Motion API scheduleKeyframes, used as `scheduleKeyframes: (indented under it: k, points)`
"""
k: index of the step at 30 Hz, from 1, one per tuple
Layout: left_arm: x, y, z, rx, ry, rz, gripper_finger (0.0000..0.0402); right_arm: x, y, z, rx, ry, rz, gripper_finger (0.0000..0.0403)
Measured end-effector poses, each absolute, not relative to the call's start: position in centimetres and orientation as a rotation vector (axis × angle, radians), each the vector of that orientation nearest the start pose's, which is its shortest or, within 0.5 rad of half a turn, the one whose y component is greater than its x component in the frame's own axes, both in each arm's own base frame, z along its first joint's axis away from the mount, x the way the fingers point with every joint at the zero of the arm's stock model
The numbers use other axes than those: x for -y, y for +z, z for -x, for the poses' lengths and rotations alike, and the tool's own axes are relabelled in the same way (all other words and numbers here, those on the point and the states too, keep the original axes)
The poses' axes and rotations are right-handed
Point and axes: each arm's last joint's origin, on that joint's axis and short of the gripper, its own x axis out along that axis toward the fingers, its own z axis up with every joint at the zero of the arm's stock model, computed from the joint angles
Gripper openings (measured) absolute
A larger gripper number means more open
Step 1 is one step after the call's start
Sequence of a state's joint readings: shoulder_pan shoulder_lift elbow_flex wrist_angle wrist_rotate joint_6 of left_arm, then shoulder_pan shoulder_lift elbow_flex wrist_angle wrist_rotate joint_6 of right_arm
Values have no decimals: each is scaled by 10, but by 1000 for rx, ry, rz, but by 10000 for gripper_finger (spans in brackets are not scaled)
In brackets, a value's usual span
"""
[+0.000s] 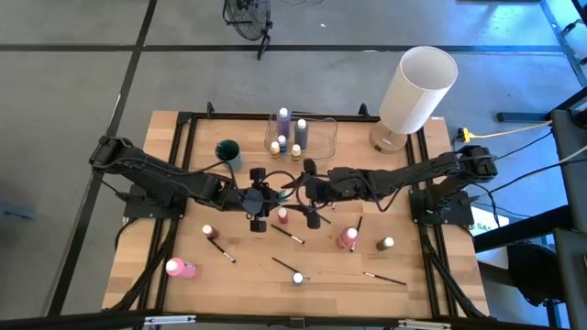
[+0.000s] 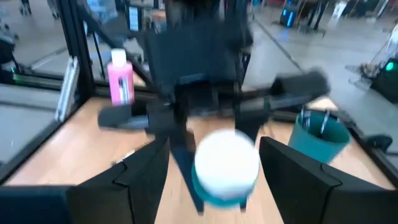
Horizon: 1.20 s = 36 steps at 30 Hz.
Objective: Pick & Place Paint Supplies
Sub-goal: Put the green paint bottle into the transparent bin
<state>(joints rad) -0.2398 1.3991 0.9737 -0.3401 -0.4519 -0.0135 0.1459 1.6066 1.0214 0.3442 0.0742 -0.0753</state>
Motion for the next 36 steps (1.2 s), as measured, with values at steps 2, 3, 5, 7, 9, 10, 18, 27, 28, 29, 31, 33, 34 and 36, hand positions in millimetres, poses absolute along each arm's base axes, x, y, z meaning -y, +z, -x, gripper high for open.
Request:
scheduleKeyframes:
  k: [2, 3, 5, 7, 9, 10, 18, 27, 28, 29, 31, 33, 34, 36]
  points:
    - [57, 252, -285, -720, 206, -247, 134, -50, 260, -357, -228, 80, 100, 252]
    - [57, 252, -285, -720, 206, -247, 134, -50, 260, -357, -228, 80, 100, 252]
    - [57, 252, -285, -720, 207, -247, 134, -50, 260, -357, -229, 80, 100, 252]
    - [57, 252, -285, -720, 206, -247, 134, -50, 260, -357, -228, 80, 100, 252]
    - [57, 252, -285, -720, 207, -247, 134, -50, 260, -357, -233, 80, 101, 250]
    - [57, 252, -285, -720, 206, -247, 134, -50, 260, -357, -232, 80, 101, 248]
    - [57, 252, -285, -720, 206, -247, 134, -49, 260, -357, -232, 41, 105, 215]
    - [57, 252, -285, -722, 208, -245, 134, -49, 260, -357, -230, 43, 115, 136]
    - [57, 252, -285, -723, 208, -244, 134, -49, 260, -357, -230, 43, 118, 125]
    - [57, 252, -285, -723, 208, -244, 134, -49, 260, -357, -230, 43, 120, 117]
    - [57, 252, -285, -723, 208, -245, 134, -49, 260, -357, -230, 44, 122, 116]
    - [57, 252, -285, -723, 209, -245, 134, -49, 260, -357, -231, 48, 122, 116]
    - [57, 252, -285, -723, 208, -245, 134, -49, 260, -357, -231, 47, 122, 116]
    - [57, 252, -285, -722, 209, -245, 134, -49, 260, -357, -232, 48, 122, 116]
